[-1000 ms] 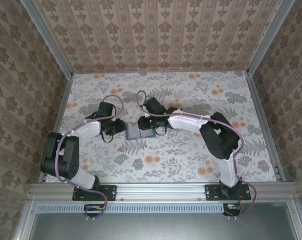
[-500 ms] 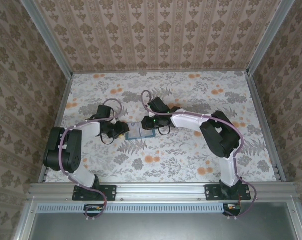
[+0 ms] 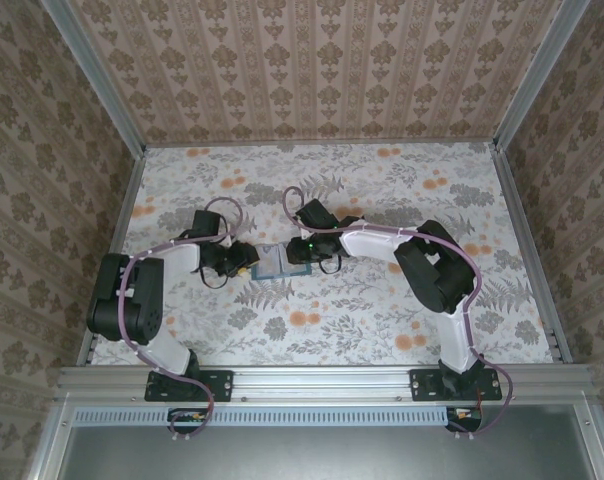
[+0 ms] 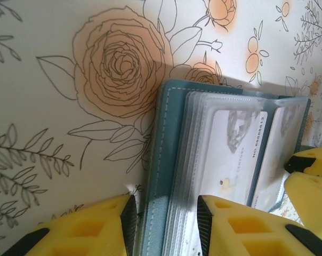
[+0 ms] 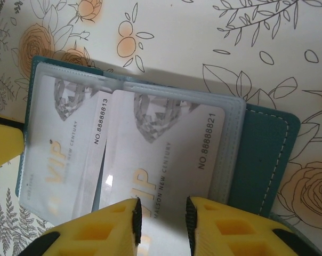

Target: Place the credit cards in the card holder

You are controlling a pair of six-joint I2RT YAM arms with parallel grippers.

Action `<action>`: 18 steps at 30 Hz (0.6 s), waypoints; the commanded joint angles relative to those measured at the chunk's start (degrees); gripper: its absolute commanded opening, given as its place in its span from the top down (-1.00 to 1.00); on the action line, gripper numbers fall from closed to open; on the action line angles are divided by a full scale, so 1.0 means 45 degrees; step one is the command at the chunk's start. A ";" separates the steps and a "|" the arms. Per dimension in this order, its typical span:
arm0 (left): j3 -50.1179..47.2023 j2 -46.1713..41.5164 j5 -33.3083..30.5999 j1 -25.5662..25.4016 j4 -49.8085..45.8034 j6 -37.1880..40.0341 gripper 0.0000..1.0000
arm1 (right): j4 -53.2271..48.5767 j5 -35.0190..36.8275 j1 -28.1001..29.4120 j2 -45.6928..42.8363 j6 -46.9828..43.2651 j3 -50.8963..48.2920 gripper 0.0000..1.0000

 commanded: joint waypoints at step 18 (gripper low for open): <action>0.1509 -0.0872 -0.0764 -0.2355 -0.0219 -0.0881 0.47 | 0.1393 -0.0706 -0.0784 -0.1547 0.1362 -0.1794 0.31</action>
